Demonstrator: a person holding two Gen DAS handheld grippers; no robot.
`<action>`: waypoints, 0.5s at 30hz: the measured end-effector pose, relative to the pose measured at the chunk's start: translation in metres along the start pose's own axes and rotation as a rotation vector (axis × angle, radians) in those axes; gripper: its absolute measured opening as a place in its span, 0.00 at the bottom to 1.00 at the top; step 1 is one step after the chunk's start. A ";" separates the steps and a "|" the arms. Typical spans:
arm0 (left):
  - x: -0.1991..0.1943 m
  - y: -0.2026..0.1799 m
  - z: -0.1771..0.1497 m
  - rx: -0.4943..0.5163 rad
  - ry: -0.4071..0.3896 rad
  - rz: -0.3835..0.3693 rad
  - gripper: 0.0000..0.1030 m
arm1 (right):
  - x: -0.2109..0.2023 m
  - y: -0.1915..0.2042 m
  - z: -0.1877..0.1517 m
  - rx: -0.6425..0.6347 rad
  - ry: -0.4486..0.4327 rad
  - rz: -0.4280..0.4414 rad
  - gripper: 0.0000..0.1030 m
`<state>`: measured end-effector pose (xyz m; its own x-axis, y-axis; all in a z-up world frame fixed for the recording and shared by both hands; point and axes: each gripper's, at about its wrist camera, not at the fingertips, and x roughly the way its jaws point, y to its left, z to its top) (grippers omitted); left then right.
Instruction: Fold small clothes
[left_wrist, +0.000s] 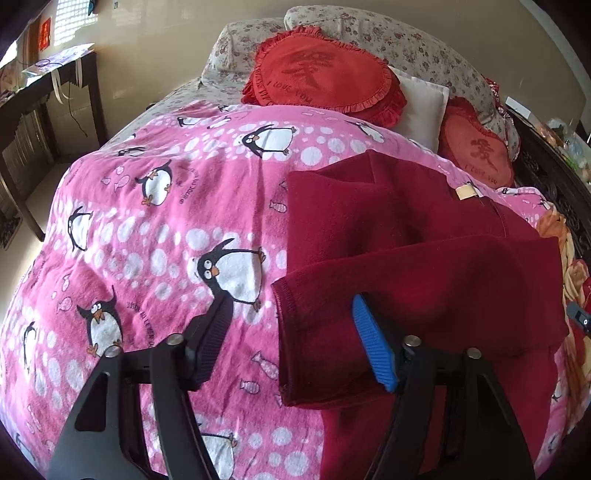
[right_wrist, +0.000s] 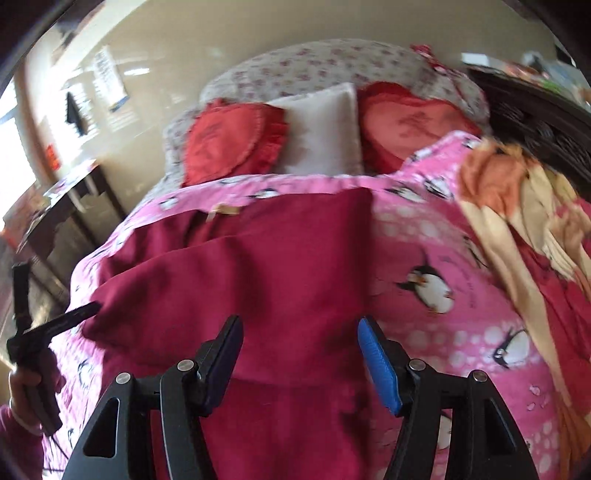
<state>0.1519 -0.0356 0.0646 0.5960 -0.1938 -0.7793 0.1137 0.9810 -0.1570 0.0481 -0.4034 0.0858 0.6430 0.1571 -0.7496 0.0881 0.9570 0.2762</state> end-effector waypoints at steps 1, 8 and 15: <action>0.002 -0.003 0.002 0.005 0.016 -0.012 0.46 | 0.003 -0.008 0.003 0.019 -0.003 -0.007 0.60; -0.002 -0.021 0.010 0.077 0.007 0.031 0.32 | 0.045 -0.026 0.027 0.144 0.022 0.066 0.52; -0.017 -0.039 0.024 0.137 -0.052 -0.004 0.27 | 0.026 -0.030 0.039 0.094 -0.086 0.016 0.08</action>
<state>0.1565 -0.0709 0.0992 0.6354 -0.2006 -0.7457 0.2211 0.9725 -0.0731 0.0915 -0.4373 0.0813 0.7071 0.1469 -0.6917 0.1456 0.9270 0.3457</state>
